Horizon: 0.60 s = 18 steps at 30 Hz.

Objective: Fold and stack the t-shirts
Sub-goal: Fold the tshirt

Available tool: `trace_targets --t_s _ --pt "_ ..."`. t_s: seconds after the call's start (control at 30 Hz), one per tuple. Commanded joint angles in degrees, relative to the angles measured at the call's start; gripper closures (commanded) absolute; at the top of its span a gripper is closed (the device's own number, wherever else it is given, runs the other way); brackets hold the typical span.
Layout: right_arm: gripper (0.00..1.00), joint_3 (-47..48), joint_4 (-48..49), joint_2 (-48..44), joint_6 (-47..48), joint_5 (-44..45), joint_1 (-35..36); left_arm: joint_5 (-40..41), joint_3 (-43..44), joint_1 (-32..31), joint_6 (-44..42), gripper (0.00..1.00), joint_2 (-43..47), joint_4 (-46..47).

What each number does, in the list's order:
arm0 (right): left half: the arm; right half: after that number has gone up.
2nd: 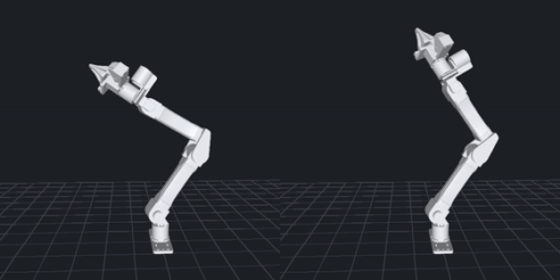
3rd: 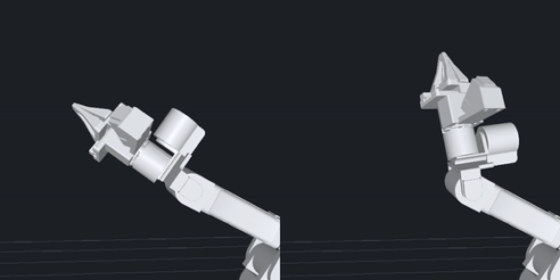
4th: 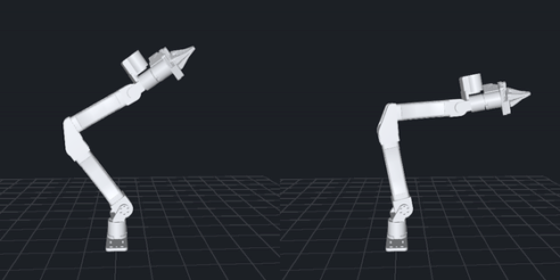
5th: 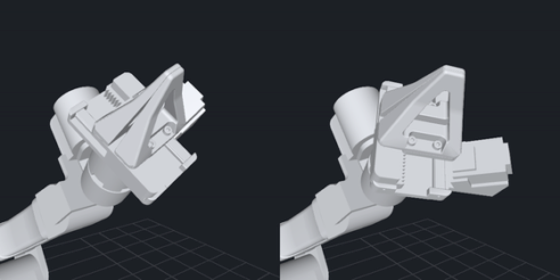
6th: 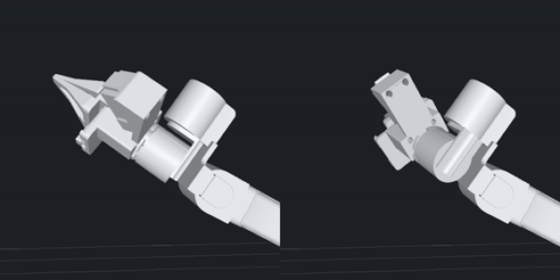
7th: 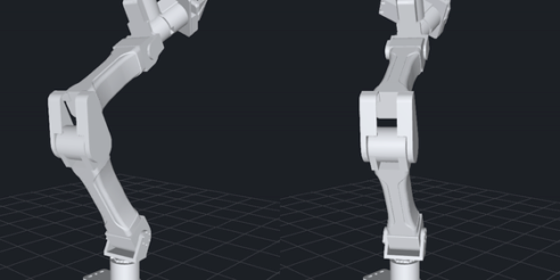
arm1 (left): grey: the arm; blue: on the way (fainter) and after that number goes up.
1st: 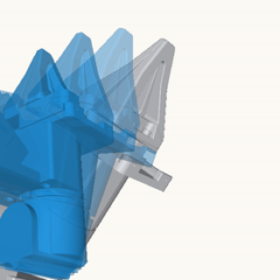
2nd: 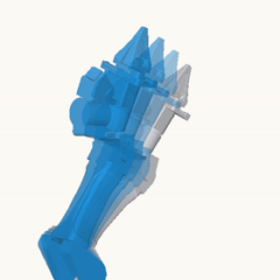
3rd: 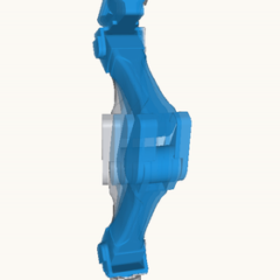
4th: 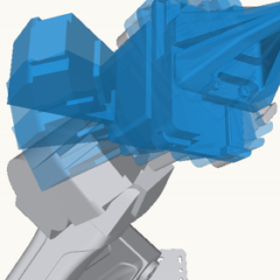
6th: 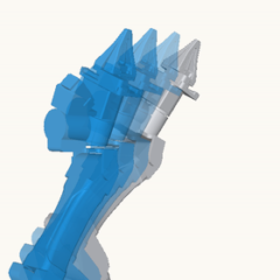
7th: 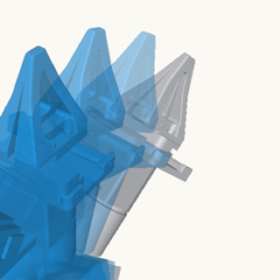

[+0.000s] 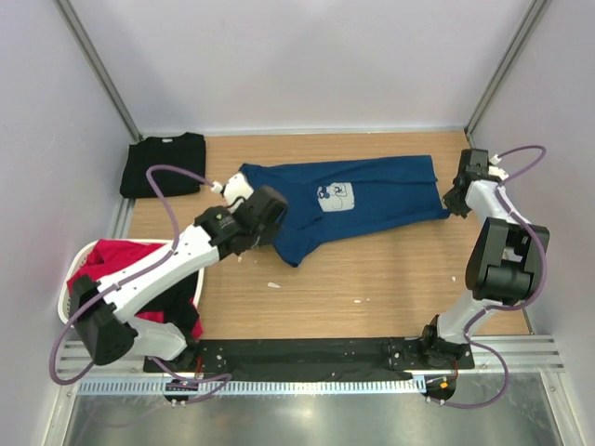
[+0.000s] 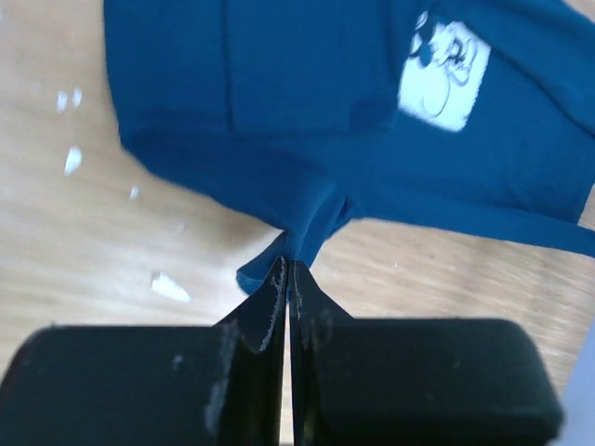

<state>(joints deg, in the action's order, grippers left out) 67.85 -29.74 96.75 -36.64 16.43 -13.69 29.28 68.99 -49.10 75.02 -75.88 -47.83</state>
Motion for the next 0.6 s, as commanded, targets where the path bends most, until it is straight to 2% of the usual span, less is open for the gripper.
trace_targets --t_s 0.0,0.07,0.17,0.3,0.4,0.57 --pt "0.99 4.30 -2.87 1.86 -1.76 -1.04 -0.19 1.48 7.02 1.64 -17.16 1.00 -6.27 7.13" --pt "0.99 5.97 -3.57 2.74 -2.38 -1.39 -0.19 0.17 9.57 2.34 -25.05 1.00 -8.84 8.98" --pt "0.99 8.51 -4.71 4.67 -3.26 -1.92 -0.28 -2.03 13.79 5.06 -31.06 1.00 -13.23 11.53" --pt "0.99 11.77 -6.12 8.10 -4.40 -3.24 -0.28 -4.48 17.75 10.41 -33.88 1.00 -16.58 16.44" --pt "0.99 14.41 -8.66 11.00 -5.19 -3.86 -0.19 -6.25 20.74 11.39 -38.52 1.00 -20.09 18.56" --pt "0.99 15.99 -10.78 11.36 -7.30 -4.12 -0.19 -5.28 26.54 11.66 -40.83 1.00 -24.66 19.71"
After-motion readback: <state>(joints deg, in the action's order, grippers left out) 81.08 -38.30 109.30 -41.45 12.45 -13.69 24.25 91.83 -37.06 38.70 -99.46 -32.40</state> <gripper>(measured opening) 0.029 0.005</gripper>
